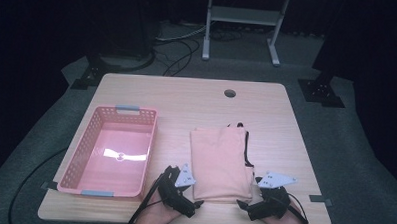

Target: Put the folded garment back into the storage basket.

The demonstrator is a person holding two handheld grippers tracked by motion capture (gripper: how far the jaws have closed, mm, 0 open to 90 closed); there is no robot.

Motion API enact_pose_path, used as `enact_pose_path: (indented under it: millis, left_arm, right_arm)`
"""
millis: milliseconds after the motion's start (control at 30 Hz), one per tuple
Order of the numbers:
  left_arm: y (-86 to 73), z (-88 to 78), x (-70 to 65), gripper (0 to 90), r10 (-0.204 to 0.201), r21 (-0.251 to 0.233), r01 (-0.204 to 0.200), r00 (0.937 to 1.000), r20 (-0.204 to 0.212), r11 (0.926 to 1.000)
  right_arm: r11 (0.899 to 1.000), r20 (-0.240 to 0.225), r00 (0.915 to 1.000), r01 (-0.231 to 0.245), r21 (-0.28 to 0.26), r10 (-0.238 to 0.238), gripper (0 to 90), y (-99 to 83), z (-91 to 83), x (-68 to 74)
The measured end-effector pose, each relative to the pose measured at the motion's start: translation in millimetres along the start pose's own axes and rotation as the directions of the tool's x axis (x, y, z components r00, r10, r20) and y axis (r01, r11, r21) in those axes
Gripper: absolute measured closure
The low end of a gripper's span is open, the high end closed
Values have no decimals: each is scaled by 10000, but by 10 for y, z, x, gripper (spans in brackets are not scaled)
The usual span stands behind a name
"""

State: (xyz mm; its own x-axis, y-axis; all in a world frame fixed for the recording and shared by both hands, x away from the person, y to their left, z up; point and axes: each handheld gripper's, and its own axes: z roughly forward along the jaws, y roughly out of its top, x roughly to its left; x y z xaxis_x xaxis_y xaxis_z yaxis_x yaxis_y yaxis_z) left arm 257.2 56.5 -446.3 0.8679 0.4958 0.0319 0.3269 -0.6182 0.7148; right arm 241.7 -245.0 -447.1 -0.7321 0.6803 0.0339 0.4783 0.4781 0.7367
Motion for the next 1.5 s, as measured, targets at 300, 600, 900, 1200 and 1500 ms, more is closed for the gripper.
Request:
enact_pose_path:
  millis: [300, 600, 900, 1200, 1500]
  left_arm:
    - [4, 5, -11, 0, 142, 35, -143, 9995, 271, 9999]
    - [18, 21, -22, 0, 223, 68, -227, 9987, 455, 9997]
    - [36, 40, -29, 0, 195, 59, -197, 9988, 444, 9998]
    - [36, 41, -29, 0, 190, 57, -193, 9988, 440, 9998]
    - [35, 42, -34, 0, 299, 43, -302, 9980, 555, 9995]
  right_arm:
    - [9988, 0, 9996, 297, 384, -297, 2, 2, 36, 26]
    - [9986, -35, 9992, 392, 358, -391, 2, 0, 41, 44]
    - [9989, 16, 9993, 371, 293, -372, 55, 3, 41, 51]
    - [9989, -125, 9988, 466, -46, -467, 166, 7, 29, 64]
    - [9981, 75, 9990, 450, -419, -447, 429, 11, 17, 90]
